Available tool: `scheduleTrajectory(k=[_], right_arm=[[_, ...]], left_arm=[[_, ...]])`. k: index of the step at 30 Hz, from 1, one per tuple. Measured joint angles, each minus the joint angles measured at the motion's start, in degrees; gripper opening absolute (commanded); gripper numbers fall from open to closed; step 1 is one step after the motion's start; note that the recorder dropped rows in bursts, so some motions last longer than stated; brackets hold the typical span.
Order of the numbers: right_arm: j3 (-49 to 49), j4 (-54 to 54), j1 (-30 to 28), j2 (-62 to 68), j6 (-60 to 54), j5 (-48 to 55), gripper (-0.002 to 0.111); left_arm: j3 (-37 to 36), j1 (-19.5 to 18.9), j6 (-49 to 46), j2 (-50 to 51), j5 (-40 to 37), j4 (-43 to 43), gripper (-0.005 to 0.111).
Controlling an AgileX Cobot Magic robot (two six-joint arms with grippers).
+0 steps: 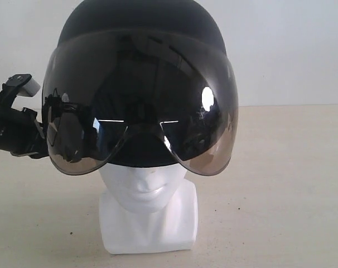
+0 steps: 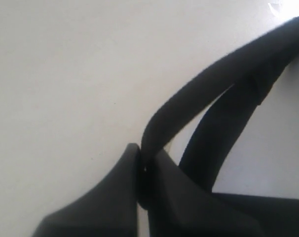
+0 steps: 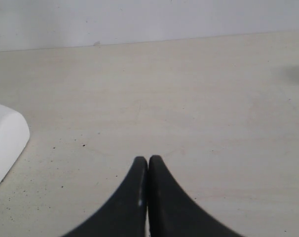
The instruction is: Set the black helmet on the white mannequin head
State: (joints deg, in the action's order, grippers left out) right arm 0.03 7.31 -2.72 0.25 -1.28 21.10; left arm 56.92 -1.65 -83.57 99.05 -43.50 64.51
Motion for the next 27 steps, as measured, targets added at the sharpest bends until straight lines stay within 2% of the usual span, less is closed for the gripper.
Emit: scheduleTrajectory(k=[1,3,5,7,20,27], right_arm=[[0.00,0.00,0.00,0.00,0.00,0.00,0.000],[0.00,0.00,0.00,0.00,0.00,0.00,0.000],[0.00,0.00,0.00,0.00,0.00,0.00,0.000],[0.00,0.00,0.00,0.00,0.00,0.00,0.000],[0.00,0.00,0.00,0.00,0.00,0.00,0.000],[0.00,0.00,0.00,0.00,0.00,0.00,0.000]], left_arm=[[0.00,0.00,0.00,0.00,-0.12,-0.15,0.005],[0.00,0.00,0.33,0.00,-0.25,-0.25,0.018],[0.00,0.00,0.59,0.00,-0.80,-0.37,0.043],[0.10,0.00,0.61,0.00,-2.22,-0.13,0.048],[0.10,0.00,0.96,-1.86,-6.81,1.58,0.048],[0.10,0.00,5.39,-6.33,-6.94,-4.49,0.048]])
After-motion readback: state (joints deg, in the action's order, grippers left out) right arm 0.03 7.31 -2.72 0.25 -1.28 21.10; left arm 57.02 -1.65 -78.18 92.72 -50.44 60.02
